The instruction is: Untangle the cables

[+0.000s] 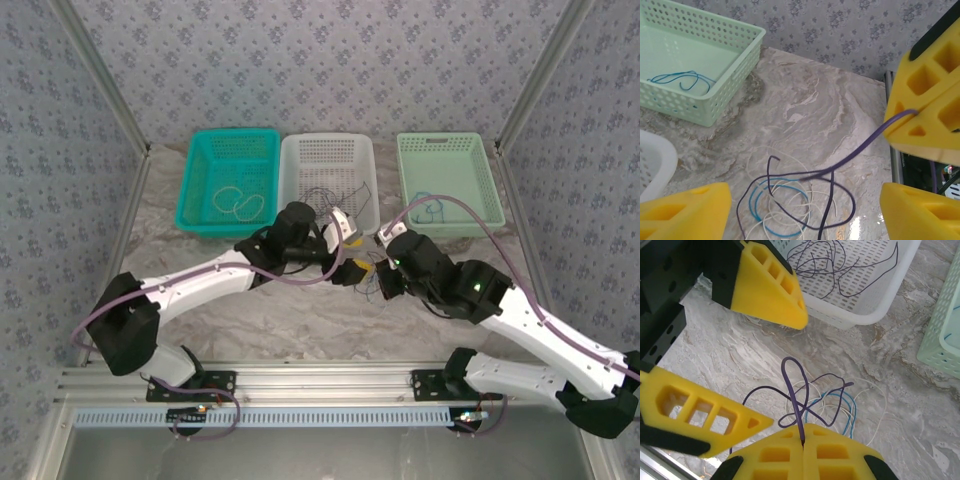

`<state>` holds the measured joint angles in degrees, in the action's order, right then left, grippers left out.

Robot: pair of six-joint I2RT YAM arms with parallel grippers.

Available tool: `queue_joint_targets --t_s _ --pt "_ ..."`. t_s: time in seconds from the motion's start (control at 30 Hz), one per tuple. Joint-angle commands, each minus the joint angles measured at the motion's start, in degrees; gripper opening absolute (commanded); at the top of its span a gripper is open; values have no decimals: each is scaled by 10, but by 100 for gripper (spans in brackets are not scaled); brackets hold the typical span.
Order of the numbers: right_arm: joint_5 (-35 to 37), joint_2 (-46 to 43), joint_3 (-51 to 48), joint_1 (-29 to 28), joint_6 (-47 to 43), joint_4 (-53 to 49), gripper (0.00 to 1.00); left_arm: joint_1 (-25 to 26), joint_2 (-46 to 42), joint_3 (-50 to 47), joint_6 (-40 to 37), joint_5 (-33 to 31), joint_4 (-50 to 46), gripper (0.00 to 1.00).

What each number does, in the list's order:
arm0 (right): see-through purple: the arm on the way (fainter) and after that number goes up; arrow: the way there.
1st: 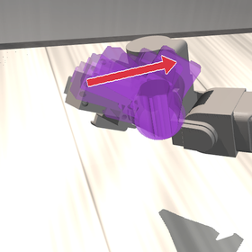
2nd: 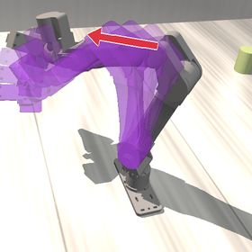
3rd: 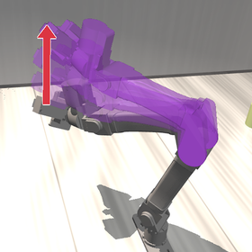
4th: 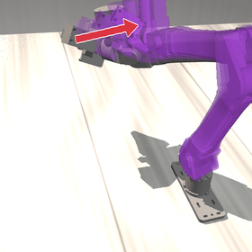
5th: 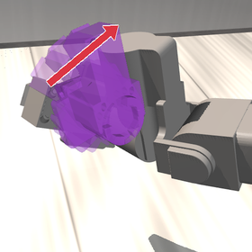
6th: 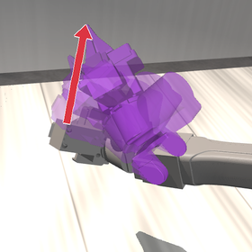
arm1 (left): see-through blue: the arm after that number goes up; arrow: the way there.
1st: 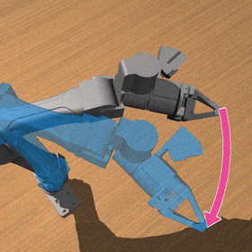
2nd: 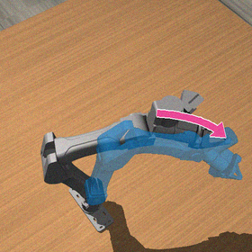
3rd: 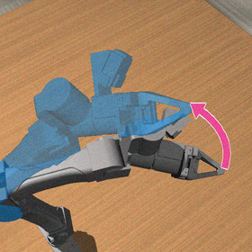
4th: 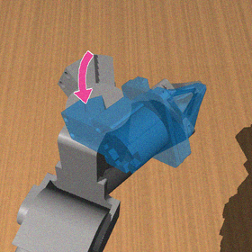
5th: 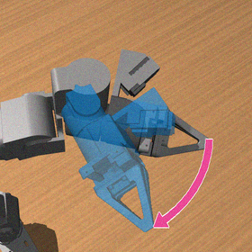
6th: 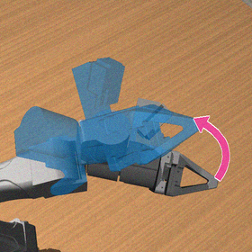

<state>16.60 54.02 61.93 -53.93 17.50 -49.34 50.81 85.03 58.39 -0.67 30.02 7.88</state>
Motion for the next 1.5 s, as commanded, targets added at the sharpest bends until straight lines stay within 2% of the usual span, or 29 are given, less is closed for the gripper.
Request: queue_joint_targets --t_s 0.0,0.17,0.27,0.4,0.63,0.9,0.97,1.03,1.07,1.2,1.27,1.33,1.47 --pt "-15 -6 -6 -5 -9 8 0 7 12 29 -10 18 30 75" --pt "-25 -7 -8 -5 -11 11 0 12 32 48 -7 10 27 66" --pt "-17 -14 -8 -6 -8 9 0 12 41 53 -9 13 24 52" --pt "-18 -30 -14 -5 -5 13 0 14 45 56 -8 5 24 27" --pt "-28 -39 -27 -3 10 8 9 19 40 61 -5 4 30 0" --pt "-36 -65 -39 11 16 15 9 20 30 49 3 -3 39 0" --pt "-12 -71 -39 14 23 10 25 20 29 49 6 -24 32 0" --pt "9 -81 -39 17 35 -3 26 20 25 48 13 -52 25 0" --pt "15 -85 -39 20 38 -6 30 20 22 48 15 -60 23 0" --pt "30 -104 -44 26 51 -10 56 19 10 52 28 -101 11 0" --pt "42 -112 -47 28 56 -14 58 18 1 52 41 -131 9 0" --pt "51 -117 -54 29 63 -16 65 14 -10 51 60 -161 10 0" --pt "73 -121 -77 30 69 -12 71 7 -37 40 89 -168 34 0"
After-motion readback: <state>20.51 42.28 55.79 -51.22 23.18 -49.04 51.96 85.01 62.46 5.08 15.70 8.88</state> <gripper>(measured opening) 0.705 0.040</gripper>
